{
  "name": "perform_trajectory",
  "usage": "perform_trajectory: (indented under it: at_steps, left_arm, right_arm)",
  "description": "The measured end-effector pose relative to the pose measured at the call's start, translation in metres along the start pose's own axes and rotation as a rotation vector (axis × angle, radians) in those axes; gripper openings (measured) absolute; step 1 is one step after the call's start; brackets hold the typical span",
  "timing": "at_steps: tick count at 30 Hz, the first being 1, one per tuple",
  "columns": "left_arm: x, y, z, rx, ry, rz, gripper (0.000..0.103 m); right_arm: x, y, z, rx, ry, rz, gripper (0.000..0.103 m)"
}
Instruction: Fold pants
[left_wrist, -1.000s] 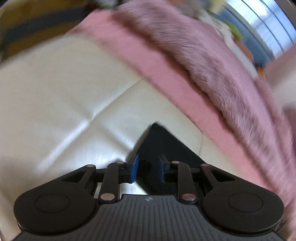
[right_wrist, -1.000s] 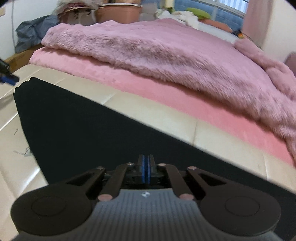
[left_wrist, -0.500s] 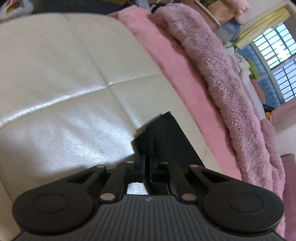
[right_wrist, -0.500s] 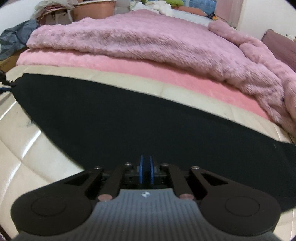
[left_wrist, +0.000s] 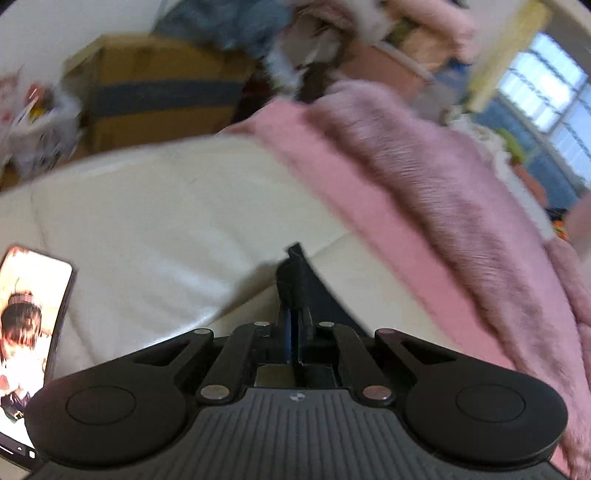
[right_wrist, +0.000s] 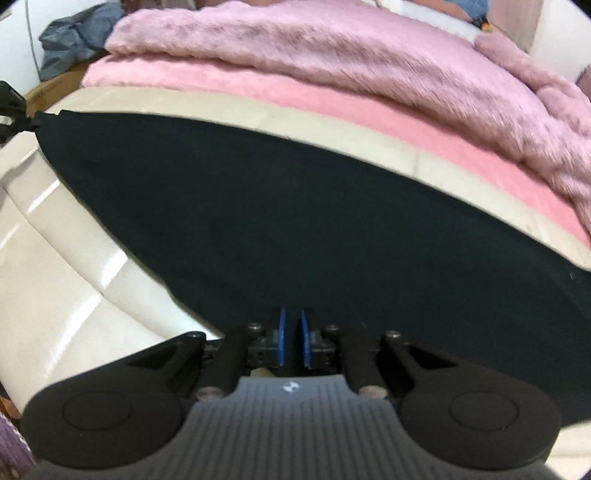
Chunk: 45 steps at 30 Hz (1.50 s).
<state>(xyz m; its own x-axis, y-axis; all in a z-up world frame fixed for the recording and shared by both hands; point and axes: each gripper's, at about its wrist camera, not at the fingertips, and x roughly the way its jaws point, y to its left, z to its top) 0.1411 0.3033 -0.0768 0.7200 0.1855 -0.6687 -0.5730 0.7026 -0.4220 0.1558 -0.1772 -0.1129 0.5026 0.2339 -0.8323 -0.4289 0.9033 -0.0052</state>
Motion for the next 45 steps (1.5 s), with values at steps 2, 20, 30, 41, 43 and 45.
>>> perform_trajectory:
  at_steps: [2, 20, 30, 41, 43, 45]
  left_arm:
    - [-0.014, -0.024, -0.004, 0.056, -0.032, -0.053, 0.002]
    - [-0.034, -0.233, -0.223, 0.935, 0.093, -0.240, 0.002]
    - [-0.012, -0.210, -0.230, 0.790, 0.424, -0.367, 0.025]
    - [-0.007, -0.223, -0.197, 0.744, 0.412, -0.398, 0.044]
    - [0.000, -0.231, -0.204, 0.801, 0.434, -0.376, 0.047]
    - [0.006, -0.233, -0.210, 0.838, 0.442, -0.344, 0.045]
  right_arm:
    - [-0.002, 0.004, 0.008, -0.002, -0.021, 0.011, 0.006]
    - [-0.037, -0.027, 0.002, 0.148, -0.103, 0.014, 0.006]
    - [-0.028, -0.031, -0.018, 0.212, -0.068, 0.083, 0.006]
    - [-0.014, -0.019, -0.014, 0.247, -0.089, 0.170, 0.013]
    - [-0.013, -0.019, -0.013, 0.253, -0.095, 0.180, 0.013]
    - [-0.011, -0.020, -0.012, 0.259, -0.100, 0.188, 0.014]
